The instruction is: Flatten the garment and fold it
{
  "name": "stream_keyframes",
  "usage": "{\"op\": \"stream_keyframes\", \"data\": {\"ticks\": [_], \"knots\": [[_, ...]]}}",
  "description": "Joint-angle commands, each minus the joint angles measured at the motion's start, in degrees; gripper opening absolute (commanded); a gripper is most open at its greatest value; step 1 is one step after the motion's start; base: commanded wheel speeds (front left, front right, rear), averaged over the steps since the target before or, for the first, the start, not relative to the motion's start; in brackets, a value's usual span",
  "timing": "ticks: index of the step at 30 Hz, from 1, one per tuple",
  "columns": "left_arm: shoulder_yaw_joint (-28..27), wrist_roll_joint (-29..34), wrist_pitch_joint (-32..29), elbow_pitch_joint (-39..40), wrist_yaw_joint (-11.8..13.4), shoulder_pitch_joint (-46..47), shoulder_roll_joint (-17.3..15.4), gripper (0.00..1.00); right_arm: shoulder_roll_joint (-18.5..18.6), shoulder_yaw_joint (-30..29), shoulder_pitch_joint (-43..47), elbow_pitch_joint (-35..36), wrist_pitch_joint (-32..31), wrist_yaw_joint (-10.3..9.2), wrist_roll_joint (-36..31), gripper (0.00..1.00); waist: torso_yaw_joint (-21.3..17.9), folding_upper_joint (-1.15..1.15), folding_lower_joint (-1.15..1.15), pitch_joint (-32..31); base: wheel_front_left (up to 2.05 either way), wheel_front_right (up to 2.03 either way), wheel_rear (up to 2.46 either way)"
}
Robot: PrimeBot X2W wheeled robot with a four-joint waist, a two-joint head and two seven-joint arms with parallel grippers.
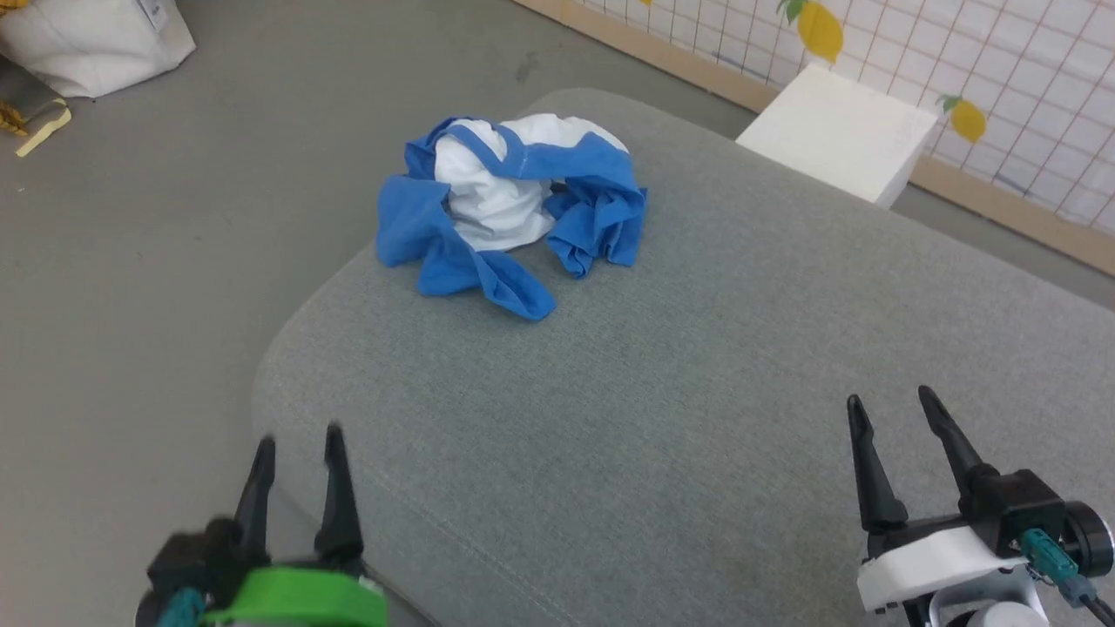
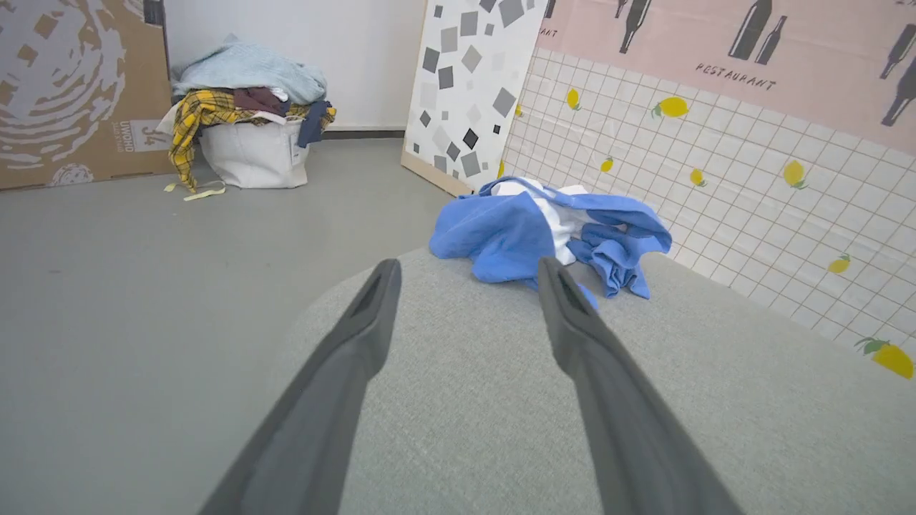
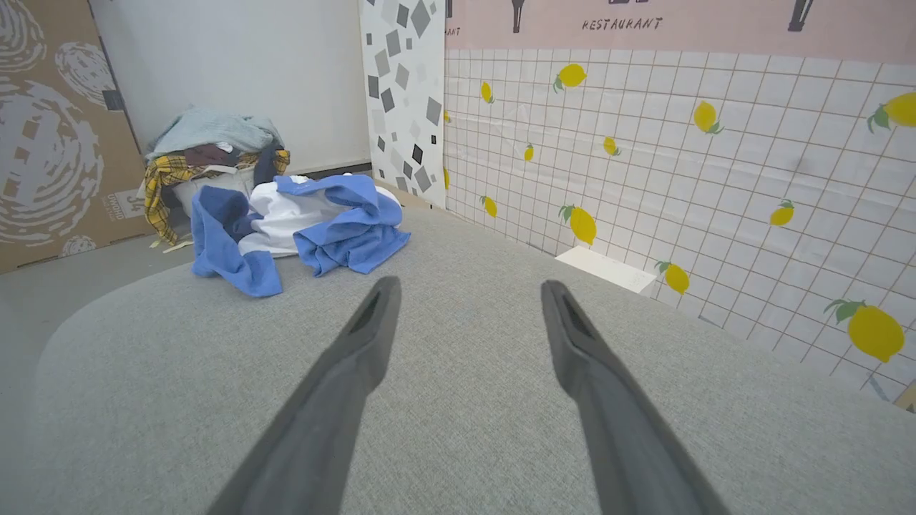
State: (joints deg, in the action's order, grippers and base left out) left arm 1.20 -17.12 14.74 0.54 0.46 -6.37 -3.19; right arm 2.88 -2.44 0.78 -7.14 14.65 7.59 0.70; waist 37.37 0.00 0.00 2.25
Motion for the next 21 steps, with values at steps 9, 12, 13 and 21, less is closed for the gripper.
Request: {"op": "stream_keyframes", "data": {"ticks": [9, 12, 13, 21], "knots": [[1.8, -2.8, -7.8, 7.1, -6.1, 19.9, -6.0, 1.00, 0.0, 0.4, -4.9, 5.9, -1.5, -0.10, -5.4, 1.00, -3.0, 0.00, 0.00, 10.8, 0.00, 0.00, 0.00], [0.2, -4.2, -10.5, 7.2, -6.7, 27.4, -9.6, 1.00, 0.0, 1.8, -6.8, 9.6, -3.6, -0.10, -7.6, 1.00, -4.8, 0.00, 0.00, 14.5, 0.00, 0.00, 0.00], [-0.5, -5.0, -11.2, 6.8, -6.8, 29.5, -10.4, 1.00, 0.0, 2.3, -7.4, 10.6, -4.3, -0.10, -8.1, 1.00, -5.4, 0.00, 0.00, 15.5, 0.00, 0.00, 0.00], [-2.8, -7.3, -18.0, -3.5, -7.4, 45.3, -18.9, 1.00, 0.0, 5.8, -11.4, 19.4, -9.4, -0.10, -11.6, 1.00, -10.3, 0.00, 0.00, 25.5, 0.00, 0.00, 0.00]]}}
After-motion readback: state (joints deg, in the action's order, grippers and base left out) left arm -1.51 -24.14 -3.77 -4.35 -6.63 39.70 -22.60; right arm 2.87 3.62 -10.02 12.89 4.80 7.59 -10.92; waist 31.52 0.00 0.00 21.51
